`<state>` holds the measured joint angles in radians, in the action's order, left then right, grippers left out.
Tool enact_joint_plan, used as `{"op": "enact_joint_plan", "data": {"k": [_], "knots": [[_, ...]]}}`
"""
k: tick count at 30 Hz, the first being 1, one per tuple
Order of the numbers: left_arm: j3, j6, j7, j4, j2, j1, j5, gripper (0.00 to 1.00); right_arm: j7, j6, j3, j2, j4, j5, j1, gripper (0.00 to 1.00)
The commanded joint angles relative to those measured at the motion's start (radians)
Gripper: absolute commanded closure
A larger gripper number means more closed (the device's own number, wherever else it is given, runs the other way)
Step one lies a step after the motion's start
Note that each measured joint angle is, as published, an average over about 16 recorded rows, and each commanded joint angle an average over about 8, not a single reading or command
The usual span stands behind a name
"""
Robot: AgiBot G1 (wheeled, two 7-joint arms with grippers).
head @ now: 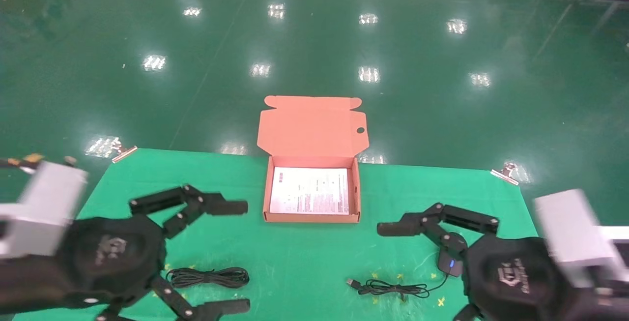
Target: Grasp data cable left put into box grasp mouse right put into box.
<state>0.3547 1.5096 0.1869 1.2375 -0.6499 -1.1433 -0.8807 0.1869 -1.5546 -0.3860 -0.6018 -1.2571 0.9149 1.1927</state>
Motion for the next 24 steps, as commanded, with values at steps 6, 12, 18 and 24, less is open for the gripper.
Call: {"op": "enact_joint_plan", "data": {"k": [6, 12, 18, 24], "knots": [[0.119, 0.033, 0.016, -0.059, -0.061, -0.142, -0.241, 0.0, -0.005, -0.038, -0.168, -0.02, 0.02, 0.21, 0.173, 0.0], [0.261, 0.062, 0.007, -0.074, -0.131, -0.275, -0.486, 0.0, -0.047, -0.042, -0.383, -0.06, 0.027, 0.377, 0.321, 0.0], [0.393, 0.055, 0.003, -0.076, -0.189, -0.347, -0.685, 0.0, -0.103, -0.038, -0.608, -0.128, 0.053, 0.535, 0.448, 0.0], [0.475, 0.018, 0.027, -0.081, -0.24, -0.369, -0.841, 0.0, -0.138, -0.008, -0.747, -0.204, 0.116, 0.661, 0.512, 0.0]]}}
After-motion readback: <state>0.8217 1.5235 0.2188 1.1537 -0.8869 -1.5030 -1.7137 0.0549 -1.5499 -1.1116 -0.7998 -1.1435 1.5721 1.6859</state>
